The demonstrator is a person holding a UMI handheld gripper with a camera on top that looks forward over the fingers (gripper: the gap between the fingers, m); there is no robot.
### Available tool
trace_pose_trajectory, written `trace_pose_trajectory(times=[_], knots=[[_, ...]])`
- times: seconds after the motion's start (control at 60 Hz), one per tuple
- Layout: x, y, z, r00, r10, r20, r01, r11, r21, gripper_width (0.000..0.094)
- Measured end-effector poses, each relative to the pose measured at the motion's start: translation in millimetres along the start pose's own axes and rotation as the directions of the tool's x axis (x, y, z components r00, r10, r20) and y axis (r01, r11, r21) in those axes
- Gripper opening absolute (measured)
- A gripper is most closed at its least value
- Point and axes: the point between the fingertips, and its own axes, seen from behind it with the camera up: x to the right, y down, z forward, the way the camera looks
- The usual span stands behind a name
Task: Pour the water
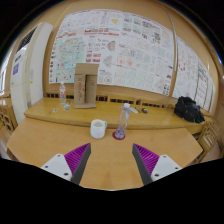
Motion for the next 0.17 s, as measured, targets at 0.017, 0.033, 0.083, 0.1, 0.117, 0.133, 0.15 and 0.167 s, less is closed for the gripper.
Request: trace_pose_trajectory(times=[0.017,0.033,0.083,0.1,0.117,0.133,0.15,0.167], knots=[[-1,0,-3,1.0,0.0,0.0,0.0,1.0,0.0,0.0849],[-1,1,-5,1.0,0.001,0.001,-0.001,1.0,0.001,0.0847],[-2,-1,-11,1.0,0.001,0.0,-0.001,1.0,0.008,0.0849],[-2,-2,-13,1.0,0.0,-0.001,0.001,1.0,0.012,0.085],[-2,-3,-15,1.0,-0.003,-0.003,0.003,1.0,0.015,0.0848],[-2,-3,-16,1.0,-0.005,-0.003,0.005,1.0,0.017,0.0851],[-2,-4,-18,1.0,-0.007,-0.004,0.007,1.0,0.017,0.085],[-2,-4,-20,1.0,-0.008,-0.004,0.008,1.0,0.016,0.0849]])
